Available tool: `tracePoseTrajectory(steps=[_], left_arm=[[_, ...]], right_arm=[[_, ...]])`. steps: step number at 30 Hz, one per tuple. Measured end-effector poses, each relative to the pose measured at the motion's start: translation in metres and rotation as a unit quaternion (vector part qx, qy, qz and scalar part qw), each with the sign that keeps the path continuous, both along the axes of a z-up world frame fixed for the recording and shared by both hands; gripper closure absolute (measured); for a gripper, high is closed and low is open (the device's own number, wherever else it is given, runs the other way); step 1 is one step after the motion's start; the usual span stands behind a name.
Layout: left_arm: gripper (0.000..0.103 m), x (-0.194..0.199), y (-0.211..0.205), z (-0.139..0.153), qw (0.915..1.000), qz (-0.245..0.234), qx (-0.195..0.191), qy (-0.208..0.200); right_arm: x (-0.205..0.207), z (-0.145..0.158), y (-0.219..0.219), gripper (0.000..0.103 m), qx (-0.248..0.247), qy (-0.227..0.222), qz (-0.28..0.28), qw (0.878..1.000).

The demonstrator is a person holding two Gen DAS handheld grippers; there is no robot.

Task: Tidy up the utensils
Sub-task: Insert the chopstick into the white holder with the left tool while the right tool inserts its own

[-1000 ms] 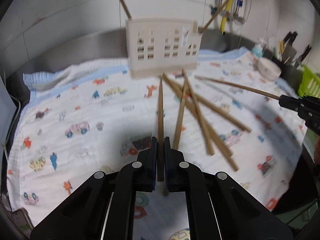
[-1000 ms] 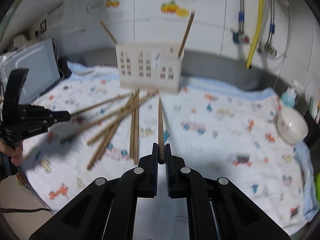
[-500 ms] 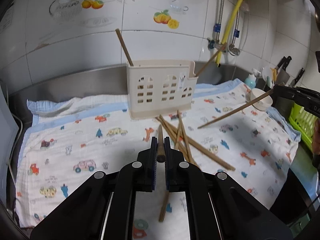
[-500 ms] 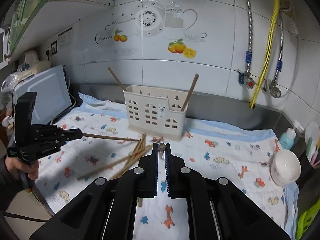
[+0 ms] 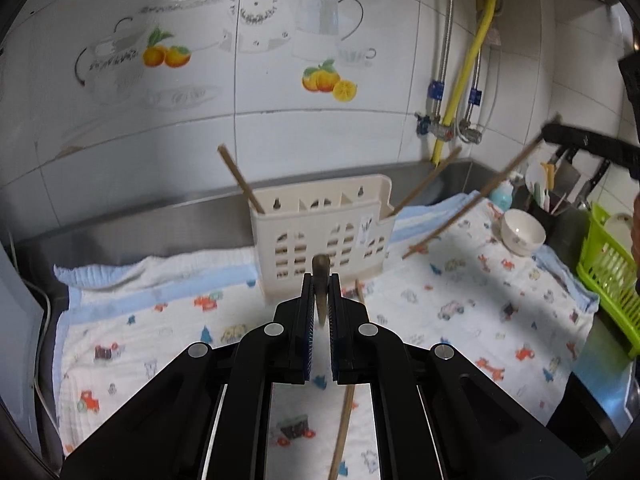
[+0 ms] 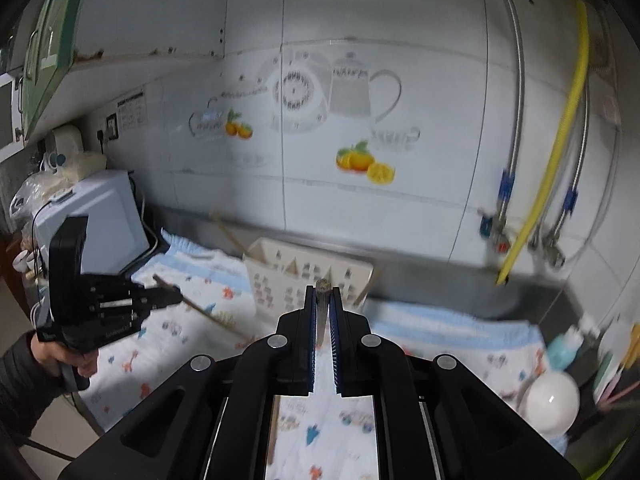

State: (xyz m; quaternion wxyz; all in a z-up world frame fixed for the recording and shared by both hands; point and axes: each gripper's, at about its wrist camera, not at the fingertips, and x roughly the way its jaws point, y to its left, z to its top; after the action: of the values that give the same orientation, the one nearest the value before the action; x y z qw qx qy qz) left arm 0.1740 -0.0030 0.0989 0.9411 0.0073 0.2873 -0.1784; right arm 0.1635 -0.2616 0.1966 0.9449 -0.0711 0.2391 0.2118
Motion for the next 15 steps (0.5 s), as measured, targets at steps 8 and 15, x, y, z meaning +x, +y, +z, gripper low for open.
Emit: tracePoseTrajectory(steps=[8, 15], left_arm=[[0.098, 0.014, -0.004, 0.032, 0.9997, -0.01, -0.008, -0.019], [0.098, 0.019, -0.007, 0.088, 0.9973, -0.01, -0.012, -0.072]], right_arm=[[0.046, 0.03, 0.009, 0.096, -0.01, -0.008, -0.016, 1.0], [0.093, 0.0, 0.021, 0.096, -0.024, 0.037, -0.02, 0.999]])
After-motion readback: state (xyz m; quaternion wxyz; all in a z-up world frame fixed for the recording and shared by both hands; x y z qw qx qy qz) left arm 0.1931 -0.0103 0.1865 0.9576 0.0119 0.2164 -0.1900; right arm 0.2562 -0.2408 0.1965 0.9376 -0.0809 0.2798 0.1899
